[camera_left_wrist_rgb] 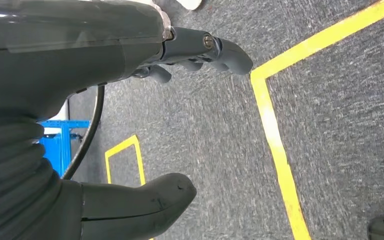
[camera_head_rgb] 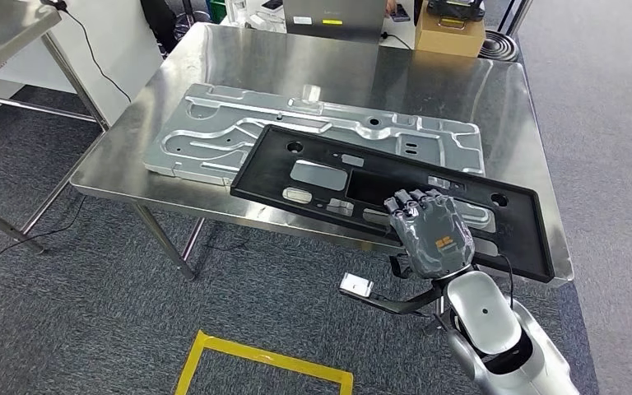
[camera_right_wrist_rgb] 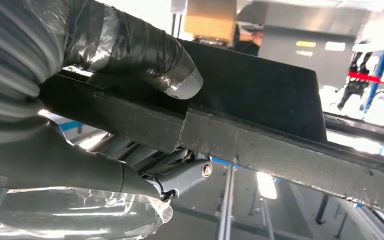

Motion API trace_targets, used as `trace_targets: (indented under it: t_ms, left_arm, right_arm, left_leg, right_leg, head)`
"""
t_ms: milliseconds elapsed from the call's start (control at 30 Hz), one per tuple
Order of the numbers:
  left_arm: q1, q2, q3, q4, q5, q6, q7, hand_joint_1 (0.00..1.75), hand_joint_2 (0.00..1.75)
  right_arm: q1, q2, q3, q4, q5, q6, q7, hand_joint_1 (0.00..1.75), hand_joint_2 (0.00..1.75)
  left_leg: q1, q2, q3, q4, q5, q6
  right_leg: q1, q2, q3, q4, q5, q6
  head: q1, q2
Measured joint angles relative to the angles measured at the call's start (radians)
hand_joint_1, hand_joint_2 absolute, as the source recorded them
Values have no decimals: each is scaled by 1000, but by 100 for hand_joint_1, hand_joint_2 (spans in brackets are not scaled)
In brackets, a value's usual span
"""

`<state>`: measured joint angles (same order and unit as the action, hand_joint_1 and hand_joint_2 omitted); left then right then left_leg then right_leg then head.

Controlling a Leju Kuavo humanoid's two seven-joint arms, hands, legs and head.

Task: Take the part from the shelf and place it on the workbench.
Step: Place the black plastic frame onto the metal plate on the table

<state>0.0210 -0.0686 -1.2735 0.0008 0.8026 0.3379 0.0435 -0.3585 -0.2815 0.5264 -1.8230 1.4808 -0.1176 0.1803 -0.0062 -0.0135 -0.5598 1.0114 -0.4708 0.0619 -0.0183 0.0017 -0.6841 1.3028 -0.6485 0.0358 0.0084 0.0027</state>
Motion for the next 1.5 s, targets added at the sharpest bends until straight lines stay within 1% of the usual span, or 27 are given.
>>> trace_targets:
  t_ms: [33,67,133,167,200,267,333,400,467,500,533,567,633,700,800,833,900,967,1000,1033,1067,1133,1200,1267,1333,1400,1500]
  left_arm:
    - [2,0,0,0,0,0,0,0,175]
    - [3,-1,-1,0,0,0,0,0,175]
    - [4,-3,-1,0,0,0,0,0,175]
    - [3,-5,-1,-1,-1,0,0,0,175]
    - [2,-7,-2,-1,-4,1,0,0,175]
    - [0,-8,-4,-2,-10,3,0,0,175]
    - [-1,-8,-7,-2,-17,5,1,0,175]
    - [-6,-8,-10,-2,-22,6,1,0,175]
    - [-9,-7,-11,-2,-26,6,2,0,175]
    - [-8,-7,-12,-2,-28,5,3,0,175]
    - [-7,-7,-13,-2,-28,5,5,0,175]
    - [-6,-6,-15,-2,-29,3,8,0,175]
    - [-2,-5,-18,-2,-31,-1,13,0,175]
    - [-3,-5,-19,-2,-33,-3,19,0,175]
    - [-7,-5,-22,-2,-38,-3,26,0,175]
    - [-7,-5,-23,-2,-38,-2,27,0,175]
    - [-7,-3,-25,-2,-40,-1,28,0,175]
    - [-9,-3,-26,-2,-42,-1,28,0,175]
    - [-9,-2,-26,-2,-44,-1,28,0,175]
    - [-9,-2,-27,-2,-45,-1,28,0,175]
    - [-9,-2,-27,-2,-46,-1,28,0,175]
    - [-9,-3,-27,-2,-46,-1,28,0,175]
    - [-10,-4,-27,-2,-46,-1,28,0,175]
    - [-13,-4,-27,-2,-46,-2,28,0,175]
    - [-14,-2,-27,-1,-47,-2,28,0,175]
    - [-18,0,-28,-1,-47,-1,28,0,175]
    - [-19,2,-29,-1,-48,-1,29,0,175]
  right_arm:
    - [-1,0,4,5,0,0,0,175,175]
    - [-2,1,8,9,0,0,0,175,175]
    - [-7,1,13,16,0,0,0,175,175]
    - [-11,2,16,19,0,2,1,175,175]
    - [-15,4,19,22,2,6,2,175,175]
    - [-29,8,27,29,9,23,4,175,175]
    - [-48,16,37,40,17,44,6,175,175]
    - [-67,26,52,54,20,59,7,175,175]
    - [-76,32,69,71,20,66,8,175,175]
    - [-76,34,77,80,20,68,8,175,175]
    - [-75,35,85,90,20,70,8,175,175]
    - [-75,35,92,99,20,71,8,175,175]
    - [-74,37,105,116,20,75,9,175,175]
    - [-72,41,117,130,22,80,12,175,175]
    - [-63,42,129,143,23,84,16,175,175]
    - [-60,42,131,146,24,84,17,175,175]
    - [-57,42,131,149,24,84,20,175,175]
    - [-48,42,131,152,24,84,21,175,175]
    - [-41,42,131,154,24,85,21,175,175]
    - [-35,42,131,156,24,85,22,175,175]
    - [-30,42,131,158,24,85,22,175,175]
    - [-26,42,131,160,24,85,23,175,175]
    - [-24,41,131,162,24,86,25,175,175]
    - [-22,40,130,163,24,87,26,175,175]
    - [-22,40,130,162,24,87,26,175,175]
    - [-24,40,130,162,24,87,26,175,175]
    - [-17,40,130,163,24,88,26,175,175]
  left_leg:
    - [-4,-2,14,0,-10,1]
    - [-9,-3,29,0,-21,2]
    - [-15,-5,53,-1,-43,1]
    - [-17,-6,61,-2,-53,-2]
    - [-17,-7,68,-2,-58,-6]
    - [-17,-7,77,4,-55,-16]
    - [-17,-4,57,53,-45,-27]
    - [-10,-1,-9,161,-69,-42]
    - [3,2,-89,262,-127,-59]
    - [10,4,-114,278,-145,-68]
    - [17,6,-125,264,-143,-76]
    - [24,8,-121,219,-115,-84]
    - [35,12,-95,86,-9,-96]
    - [38,16,-78,10,56,-89]
    - [35,12,-64,1,53,-56]
    - [34,10,-54,-2,50,-46]
    - [31,9,-36,-4,39,-32]
    - [24,8,-22,-5,24,-23]
    - [20,7,-12,-5,15,-21]
    - [15,5,1,-5,5,-18]
    - [10,4,17,-5,-6,-17]
    - [0,3,49,-5,-29,-16]
    - [-6,1,68,-8,-50,-21]
    - [-8,1,81,-3,-55,-31]
    - [-8,3,85,23,-55,-39]
    - [-5,5,44,102,-78,-48]
    - [7,6,-72,258,-152,-67]
  right_leg:
    - [4,0,-8,-23,6,-5]
    - [10,0,-2,-73,38,-16]
    - [27,3,19,-191,151,-47]
    - [34,5,27,-231,194,-59]
    - [39,8,33,-254,219,-68]
    - [38,11,50,-273,220,-74]
    - [29,11,77,-294,220,-81]
    - [19,10,100,-306,211,-82]
    - [11,9,119,-308,194,-75]
    - [6,9,131,-308,184,-71]
    - [1,9,145,-308,173,-65]
    - [-4,9,159,-307,162,-58]
    - [-12,10,185,-304,137,-42]
    - [-12,11,199,-305,117,-24]
    - [-12,9,215,-301,112,-1]
    - [-14,7,207,-275,111,3]
    - [-14,3,149,-172,84,4]
    - [-9,2,57,-44,29,1]
    - [-5,2,21,-9,9,-2]
    - [-1,2,1,-7,8,-8]
    - [5,2,-2,-40,32,-18]
    - [22,3,18,-163,137,-48]
    - [37,10,37,-247,207,-71]
    - [41,17,51,-269,211,-81]
    - [34,16,79,-286,212,-87]
    - [27,14,104,-297,205,-91]
    - [26,13,127,-299,181,-91]
  head:
    - [0,0]
    - [0,0]
    - [-1,0]
    - [-2,0]
    - [-2,0]
    - [-2,0]
    - [-1,0]
    - [-2,0]
    - [-2,0]
    - [-2,0]
    - [-2,0]
    - [-2,0]
    - [-2,0]
    - [-3,0]
    - [-3,0]
    - [-2,0]
    - [-2,0]
    - [-2,0]
    - [-2,0]
    - [-2,0]
    - [-2,0]
    - [-2,0]
    - [-2,0]
    - [-1,0]
    - [-1,0]
    - [-1,0]
    - [-2,0]
